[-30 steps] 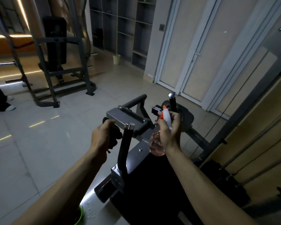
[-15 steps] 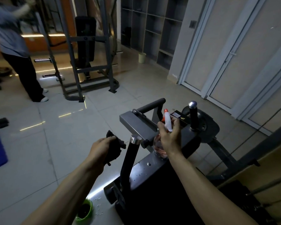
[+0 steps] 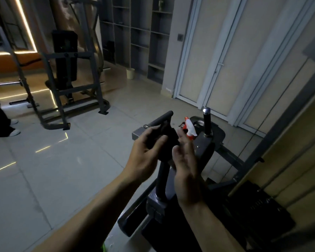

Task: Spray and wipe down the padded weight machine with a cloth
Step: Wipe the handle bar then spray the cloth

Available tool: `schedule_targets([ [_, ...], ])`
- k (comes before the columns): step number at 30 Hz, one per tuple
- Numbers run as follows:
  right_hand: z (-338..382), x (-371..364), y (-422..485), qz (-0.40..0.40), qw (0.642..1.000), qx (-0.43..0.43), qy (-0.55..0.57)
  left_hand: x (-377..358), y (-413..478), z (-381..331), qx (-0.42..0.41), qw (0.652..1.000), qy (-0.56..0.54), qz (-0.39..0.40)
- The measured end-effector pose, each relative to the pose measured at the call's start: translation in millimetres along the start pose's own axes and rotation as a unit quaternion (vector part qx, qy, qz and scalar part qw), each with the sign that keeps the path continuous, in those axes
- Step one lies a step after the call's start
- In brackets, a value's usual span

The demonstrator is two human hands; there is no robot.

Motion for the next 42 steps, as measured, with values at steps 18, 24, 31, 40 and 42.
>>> schedule_targets([
  [18,-51.4,10.6,0.4,-0.168,0.86,0.16,-0.455,14.7,-25.8,93.3,0.276,0.958,-0.02,0.074],
  [24,-82.3,15.1,-30.8,-0.152,0.882,0.161,-0.416,18.8,-25.7,105.7,0.266,0.962,-0.022,0.061],
  [31,-145.8,24.1,-97.1,-0.079,0.885,0.076,-0.452,13.4,-22.5,109.9,0.253,0.965,0.012,0.066],
  [40,-62.4,44.2,-23.3,-0.177,0.946,0.055,-0.266,9.5,-9.3,94.6,0.219,0.974,0.04,0.04],
  [42,-51.0,36.5,8.4,-0.173,0.951,0.06,-0.249,6.8,-10.6,92.7,0.205,0.977,0.043,0.037],
])
Point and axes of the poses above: each hand's wrist, its own y-axis towards the middle knuckle, its own x-axis out of the back of the hand, z = x × y, the point moved 7 cm from there along y, towards the middle knuckle, and after that the axes turned 1 degree about z, right-handed, at the moved point
